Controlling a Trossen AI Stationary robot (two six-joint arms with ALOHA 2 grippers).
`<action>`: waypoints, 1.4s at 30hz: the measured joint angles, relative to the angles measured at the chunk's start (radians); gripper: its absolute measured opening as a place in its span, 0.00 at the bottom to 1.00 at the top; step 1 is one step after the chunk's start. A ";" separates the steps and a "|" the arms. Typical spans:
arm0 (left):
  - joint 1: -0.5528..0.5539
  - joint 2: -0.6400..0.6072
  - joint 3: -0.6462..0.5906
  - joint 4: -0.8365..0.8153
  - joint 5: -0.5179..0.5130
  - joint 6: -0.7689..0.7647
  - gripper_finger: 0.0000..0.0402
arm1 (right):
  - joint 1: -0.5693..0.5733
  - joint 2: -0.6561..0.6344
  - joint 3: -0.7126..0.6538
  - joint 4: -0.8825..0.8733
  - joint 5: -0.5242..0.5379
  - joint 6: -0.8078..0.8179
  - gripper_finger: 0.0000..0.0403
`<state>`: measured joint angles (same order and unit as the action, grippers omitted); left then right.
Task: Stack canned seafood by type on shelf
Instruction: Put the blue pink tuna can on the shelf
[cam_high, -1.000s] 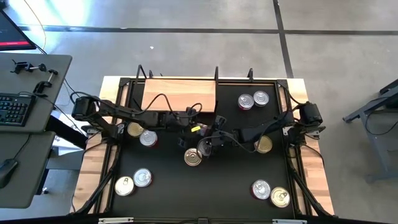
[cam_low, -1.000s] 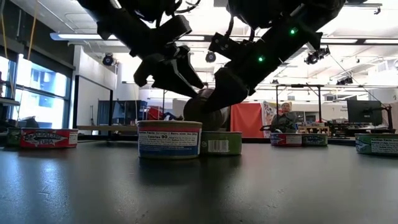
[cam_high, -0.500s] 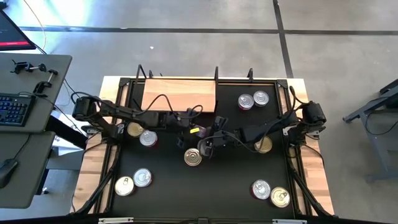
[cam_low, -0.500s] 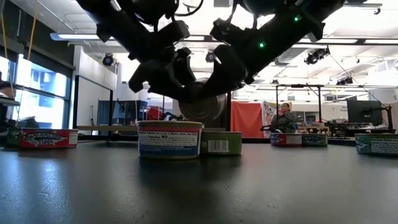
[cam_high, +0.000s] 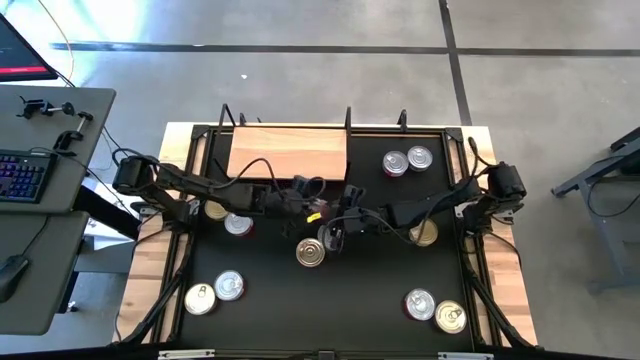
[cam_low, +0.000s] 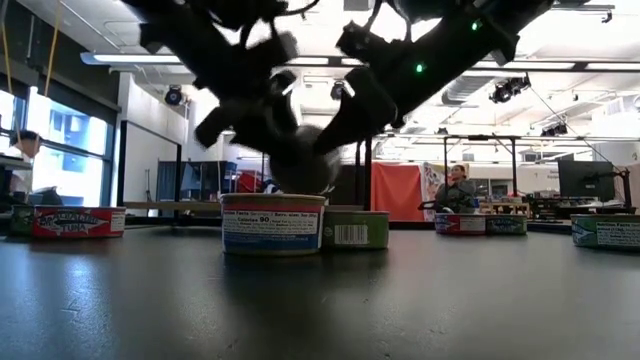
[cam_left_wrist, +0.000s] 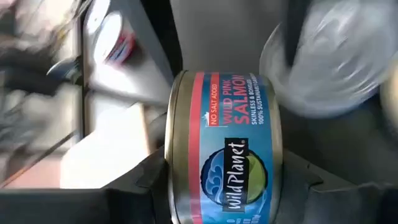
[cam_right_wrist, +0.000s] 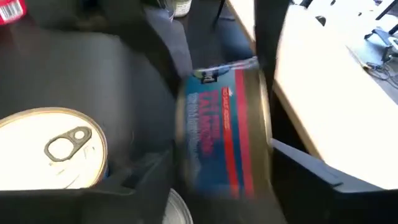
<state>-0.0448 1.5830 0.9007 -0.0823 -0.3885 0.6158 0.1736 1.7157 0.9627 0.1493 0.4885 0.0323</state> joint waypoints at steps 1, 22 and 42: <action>0.001 -0.002 0.004 -0.004 -0.054 0.007 0.43 | 0.003 -0.023 0.000 -0.026 0.007 0.015 0.65; 0.311 0.131 0.044 0.315 0.003 0.144 0.49 | 0.137 -0.255 0.000 -0.372 0.296 0.233 0.67; 0.318 0.158 0.044 0.149 0.025 0.119 0.73 | 0.132 -0.229 -0.001 -0.379 0.289 0.256 0.67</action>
<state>0.2729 1.7412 0.9447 0.0663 -0.3634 0.7349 0.3058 1.4868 0.9615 -0.2301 0.7776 0.2880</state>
